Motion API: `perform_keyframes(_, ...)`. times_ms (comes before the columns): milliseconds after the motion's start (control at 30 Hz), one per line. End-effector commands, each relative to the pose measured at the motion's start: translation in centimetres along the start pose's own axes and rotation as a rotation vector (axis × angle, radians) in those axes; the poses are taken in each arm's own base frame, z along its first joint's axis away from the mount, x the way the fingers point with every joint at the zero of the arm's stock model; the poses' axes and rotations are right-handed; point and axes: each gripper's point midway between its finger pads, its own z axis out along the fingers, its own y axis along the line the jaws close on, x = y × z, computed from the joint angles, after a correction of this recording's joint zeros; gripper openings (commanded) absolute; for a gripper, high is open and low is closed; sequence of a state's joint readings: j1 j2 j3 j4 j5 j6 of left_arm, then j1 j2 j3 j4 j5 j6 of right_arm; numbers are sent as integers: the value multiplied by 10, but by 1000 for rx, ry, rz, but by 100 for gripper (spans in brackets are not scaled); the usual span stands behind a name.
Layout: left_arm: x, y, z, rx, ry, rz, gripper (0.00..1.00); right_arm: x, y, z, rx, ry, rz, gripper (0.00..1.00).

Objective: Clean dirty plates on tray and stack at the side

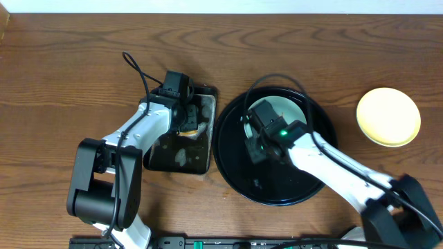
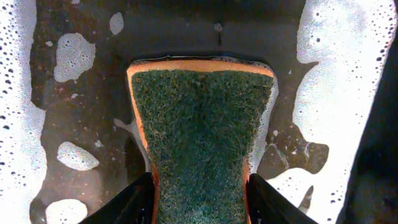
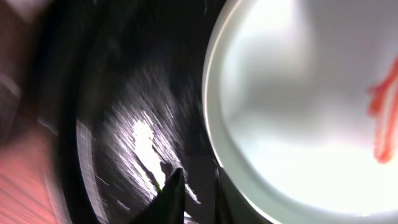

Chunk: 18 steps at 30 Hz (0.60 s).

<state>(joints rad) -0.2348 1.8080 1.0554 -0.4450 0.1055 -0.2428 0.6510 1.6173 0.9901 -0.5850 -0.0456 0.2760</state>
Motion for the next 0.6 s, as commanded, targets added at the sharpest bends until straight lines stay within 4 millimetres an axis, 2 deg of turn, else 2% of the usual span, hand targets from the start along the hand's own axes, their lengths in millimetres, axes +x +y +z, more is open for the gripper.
perform_keyframes(0, -4, 0, -8, 4, -19, -8, 49, -38, 11, -29, -68, -145, 332, 13)
perform_keyframes(67, -4, 0, -8, 5, -18, -8, 49, -44, 12, -30, -92, -167, 518, 10)
perform_keyframes(100, -3, 0, -8, 4, -18, -8, 49, -45, 11, -30, -96, -166, 628, 13)
perform_keyframes(133, -3, 0, -8, 4, -18, -8, 49, -42, 10, -29, -99, -151, 760, 13)
perform_keyframes(200, -3, 0, -8, 4, -18, -8, 49, -36, 8, -28, -94, -124, 927, 2)
perform_keyframes(300, -3, 0, -8, 4, -18, -8, 49, -17, 4, -24, -54, -59, 1223, 2)
perform_keyframes(333, -3, 0, -8, 4, -18, -7, 49, -10, 3, -23, -32, -37, 1317, 4)
perform_keyframes(367, -3, 0, -8, 4, -16, -8, 49, -4, 2, -23, -10, -24, 1387, 14)
perform_keyframes(433, -3, 0, -8, 3, -14, -8, 49, 1, -1, -23, 11, -14, 1450, 25)
perform_keyframes(500, -2, 0, -8, 3, -12, -8, 49, 0, -7, -23, 36, -45, 1450, 46)
perform_keyframes(567, -2, 0, -8, 3, -13, -8, 49, 0, -18, -24, 85, -99, 1449, 50)
